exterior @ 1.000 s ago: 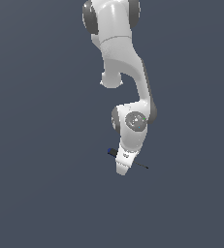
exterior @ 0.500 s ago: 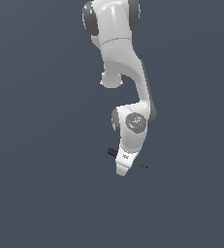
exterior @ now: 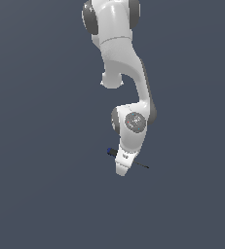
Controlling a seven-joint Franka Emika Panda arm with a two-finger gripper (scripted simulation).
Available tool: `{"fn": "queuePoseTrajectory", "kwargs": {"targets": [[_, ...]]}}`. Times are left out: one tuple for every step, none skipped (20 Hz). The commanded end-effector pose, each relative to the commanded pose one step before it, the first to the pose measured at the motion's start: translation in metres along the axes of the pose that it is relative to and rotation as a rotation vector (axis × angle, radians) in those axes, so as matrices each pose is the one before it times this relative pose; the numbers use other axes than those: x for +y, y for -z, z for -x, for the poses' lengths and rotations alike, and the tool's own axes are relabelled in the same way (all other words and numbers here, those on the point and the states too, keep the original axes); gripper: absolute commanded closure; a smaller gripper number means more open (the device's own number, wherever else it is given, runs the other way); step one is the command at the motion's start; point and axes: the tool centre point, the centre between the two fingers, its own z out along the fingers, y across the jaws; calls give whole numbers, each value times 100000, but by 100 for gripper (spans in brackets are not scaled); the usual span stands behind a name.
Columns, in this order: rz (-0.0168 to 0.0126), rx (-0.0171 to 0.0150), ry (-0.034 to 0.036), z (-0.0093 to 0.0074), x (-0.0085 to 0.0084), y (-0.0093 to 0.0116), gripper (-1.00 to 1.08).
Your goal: Pick up the object and move it to a goal position.
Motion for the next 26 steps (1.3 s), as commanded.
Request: {"fn": "queuePoseTrajectory", "kwargs": {"targets": [[130,33,-79,574,35,343,108],[0,0,0,320,-21,161,108],[-8,-20,-44,392,-9,174,108],[0,0,0,418,-27,211,108],[0,0,0,470,-30,238,108],[0,0,0,526,-33,266,108],[0,0,0,585,-36,296,108],[21,-43,-6,650,-38,327,108],[0,0,0,714,-42,362,108],[0,0,0,782,-45,396,108],[0,0,0,849,-47,431,108],[0,0,0,910,-49,462,108],[0,0,0,966,-50,491,108],[0,0,0,1016,-50,517,108],[23,-63,-17,1045,-46,528,108],[0,0,0,1028,-46,525,108],[0,0,0,1013,-43,519,108],[0,0,0,996,-39,511,108],[0,0,0,979,-35,504,108],[0,0,0,959,-30,495,108],[0,0,0,932,-25,483,108],[0,0,0,896,-23,466,108],[0,0,0,850,-21,443,108],[-12,67,10,808,-16,426,108],[0,0,0,766,-8,403,108],[0,0,0,718,0,380,108]]}}
